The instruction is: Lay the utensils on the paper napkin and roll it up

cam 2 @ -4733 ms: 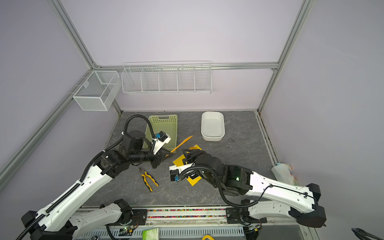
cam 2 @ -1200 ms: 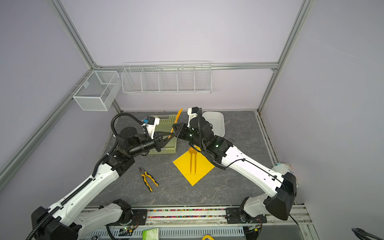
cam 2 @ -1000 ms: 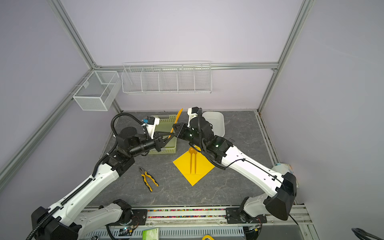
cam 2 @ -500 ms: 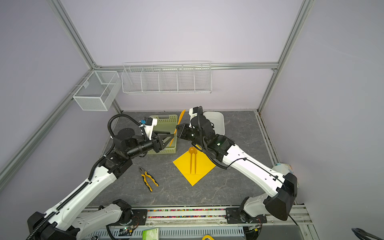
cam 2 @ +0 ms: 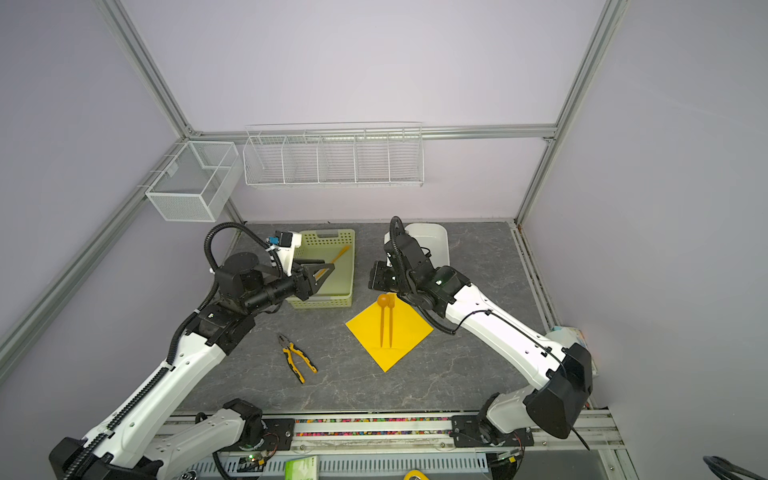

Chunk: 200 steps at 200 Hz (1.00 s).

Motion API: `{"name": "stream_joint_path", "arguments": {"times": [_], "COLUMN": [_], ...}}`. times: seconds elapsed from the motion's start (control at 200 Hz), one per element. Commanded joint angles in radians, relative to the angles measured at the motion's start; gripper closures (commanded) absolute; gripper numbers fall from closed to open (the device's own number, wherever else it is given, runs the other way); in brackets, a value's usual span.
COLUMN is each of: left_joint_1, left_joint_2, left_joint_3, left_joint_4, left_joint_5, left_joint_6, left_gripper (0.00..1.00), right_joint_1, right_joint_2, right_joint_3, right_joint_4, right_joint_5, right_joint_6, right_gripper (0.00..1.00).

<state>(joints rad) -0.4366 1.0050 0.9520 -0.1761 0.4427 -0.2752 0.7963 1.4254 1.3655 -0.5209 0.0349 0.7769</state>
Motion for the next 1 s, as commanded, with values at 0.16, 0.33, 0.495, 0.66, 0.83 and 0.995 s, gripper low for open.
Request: {"name": "stream_joint_path", "arguments": {"times": [0.16, 0.33, 0.495, 0.66, 0.83, 0.995], "left_joint_1": [0.055, 0.055, 0.072, 0.122, 0.159, 0.162], "left_joint_2": [0.062, 0.21, 0.387, 0.568, 0.755, 0.927], "left_joint_3": [0.068, 0.182, 0.313, 0.457, 0.634, 0.776], "left_joint_4": [-0.143, -0.308, -0.436, -0.556, -0.68, -0.76], "left_joint_5": [-0.012, -0.115, -0.192, -0.207, -0.228, -0.305], "left_joint_6": [0.072, 0.138, 0.235, 0.314, 0.404, 0.504], "left_gripper": [0.57, 0.62, 0.62, 0.63, 0.64, 0.64], "right_joint_1": [-0.008, -0.012, -0.026, -0.048, -0.078, -0.108], "right_joint_2": [0.039, 0.055, 0.056, 0.048, 0.04, 0.025], "right_joint_3": [-0.032, -0.016, -0.019, -0.025, -0.037, -0.068], "right_joint_4": [-0.06, -0.062, -0.067, -0.072, -0.064, -0.048], "right_joint_5": [-0.043, -0.045, -0.053, -0.08, -0.121, -0.162], "right_joint_6": [-0.015, -0.027, -0.038, -0.055, -0.073, -0.083], "right_gripper": [0.91, 0.9, 0.9, 0.89, 0.89, 0.89]}}
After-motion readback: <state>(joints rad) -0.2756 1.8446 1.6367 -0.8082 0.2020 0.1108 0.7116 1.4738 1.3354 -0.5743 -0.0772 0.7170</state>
